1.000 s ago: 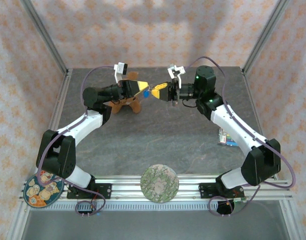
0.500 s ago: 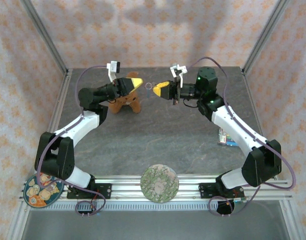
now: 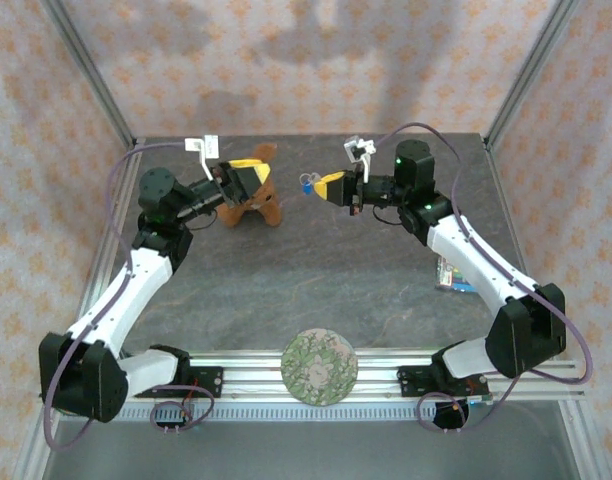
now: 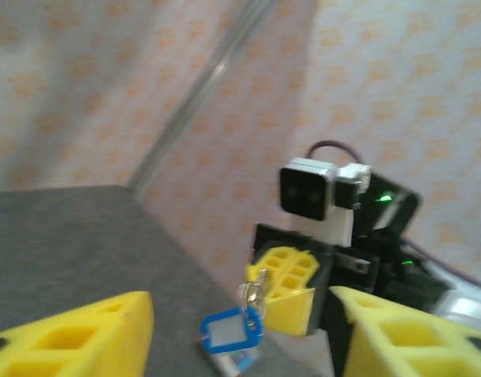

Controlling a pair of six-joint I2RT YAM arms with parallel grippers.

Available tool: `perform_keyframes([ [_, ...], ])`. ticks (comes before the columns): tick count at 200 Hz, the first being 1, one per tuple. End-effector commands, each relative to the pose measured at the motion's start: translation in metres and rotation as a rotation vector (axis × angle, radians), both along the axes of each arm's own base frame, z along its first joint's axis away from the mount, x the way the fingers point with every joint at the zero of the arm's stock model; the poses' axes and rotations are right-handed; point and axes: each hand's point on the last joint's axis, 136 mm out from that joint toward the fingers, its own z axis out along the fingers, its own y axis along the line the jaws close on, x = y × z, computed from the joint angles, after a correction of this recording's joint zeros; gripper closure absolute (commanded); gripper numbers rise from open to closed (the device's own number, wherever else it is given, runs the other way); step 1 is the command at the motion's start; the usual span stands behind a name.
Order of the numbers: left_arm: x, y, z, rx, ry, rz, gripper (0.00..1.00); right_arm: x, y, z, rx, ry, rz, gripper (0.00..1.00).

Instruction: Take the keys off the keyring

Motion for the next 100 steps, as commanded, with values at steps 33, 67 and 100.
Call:
perform_keyframes([
  [33,0.018,0.026,-0.061,0.242,0.126,0.195,0.01,0.004,-0.007,-0.018,-0.071,-0.020,-0.056,1.00],
  [67,0.027,0.026,-0.065,0.220,0.198,0.205,0.01,0.005,-0.009,-0.029,-0.110,-0.035,-0.066,1.00],
  [100,0.026,0.025,-0.064,0.175,0.214,0.209,0.01,0.000,-0.007,-0.030,-0.122,-0.060,-0.027,1.00],
])
